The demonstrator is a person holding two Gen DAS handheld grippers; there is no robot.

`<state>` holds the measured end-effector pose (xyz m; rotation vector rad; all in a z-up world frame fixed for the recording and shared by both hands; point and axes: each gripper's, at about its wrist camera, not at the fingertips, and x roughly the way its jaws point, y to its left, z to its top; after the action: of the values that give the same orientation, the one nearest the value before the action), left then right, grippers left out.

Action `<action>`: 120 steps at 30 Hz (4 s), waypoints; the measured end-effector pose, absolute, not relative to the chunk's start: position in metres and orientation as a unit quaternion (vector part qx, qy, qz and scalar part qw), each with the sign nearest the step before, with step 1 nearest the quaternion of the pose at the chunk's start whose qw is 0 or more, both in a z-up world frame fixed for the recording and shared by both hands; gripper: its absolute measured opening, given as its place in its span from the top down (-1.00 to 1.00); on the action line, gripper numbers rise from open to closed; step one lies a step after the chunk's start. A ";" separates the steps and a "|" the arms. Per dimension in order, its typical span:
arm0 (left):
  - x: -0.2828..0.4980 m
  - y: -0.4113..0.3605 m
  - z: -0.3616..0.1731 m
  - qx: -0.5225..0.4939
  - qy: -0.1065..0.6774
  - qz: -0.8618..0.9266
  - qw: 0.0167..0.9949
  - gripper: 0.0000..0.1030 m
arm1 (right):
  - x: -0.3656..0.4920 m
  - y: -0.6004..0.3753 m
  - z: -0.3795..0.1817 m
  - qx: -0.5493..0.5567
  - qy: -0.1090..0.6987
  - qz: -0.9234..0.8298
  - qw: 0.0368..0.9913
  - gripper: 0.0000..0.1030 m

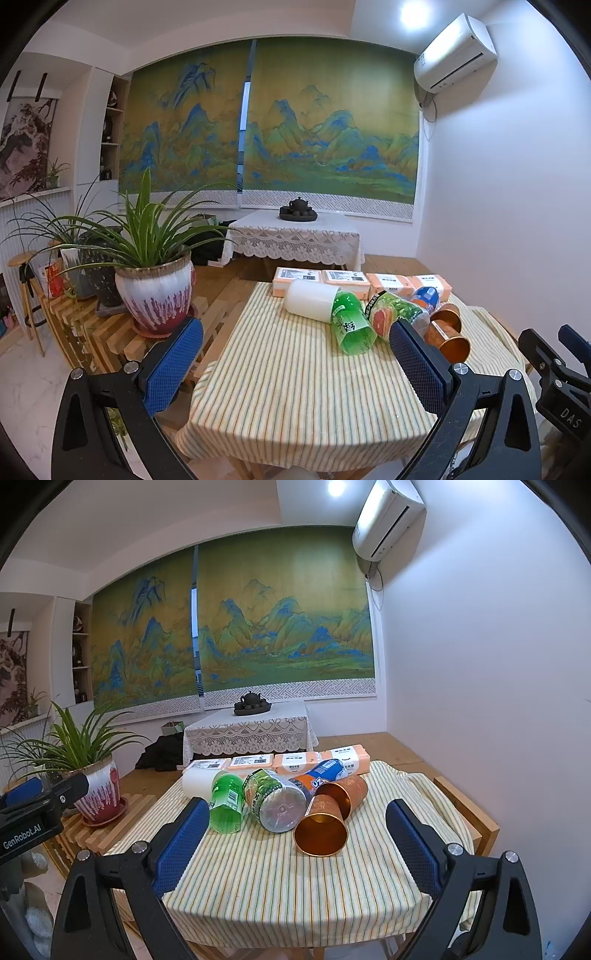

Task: Flip cup upside down

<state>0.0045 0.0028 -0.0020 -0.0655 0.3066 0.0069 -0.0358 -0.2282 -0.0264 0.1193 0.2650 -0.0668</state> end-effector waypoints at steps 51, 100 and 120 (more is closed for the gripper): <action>0.014 0.002 -0.009 -0.041 0.165 0.000 0.985 -0.99 | -0.031 -0.226 -0.032 0.062 0.138 -0.032 0.988 -0.84; 0.325 0.053 -0.077 -0.302 0.445 0.021 0.843 -0.99 | 0.015 -0.270 -0.066 0.086 0.181 -0.044 0.979 -0.84; 0.409 0.029 -0.128 -0.364 0.498 0.071 0.784 -0.73 | 0.025 -0.312 -0.092 0.113 0.206 -0.084 0.968 -0.84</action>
<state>0.4090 0.0291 -0.1278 -0.7845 1.0751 0.1528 0.0245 -0.3117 -0.0919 0.2293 0.4154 -0.1704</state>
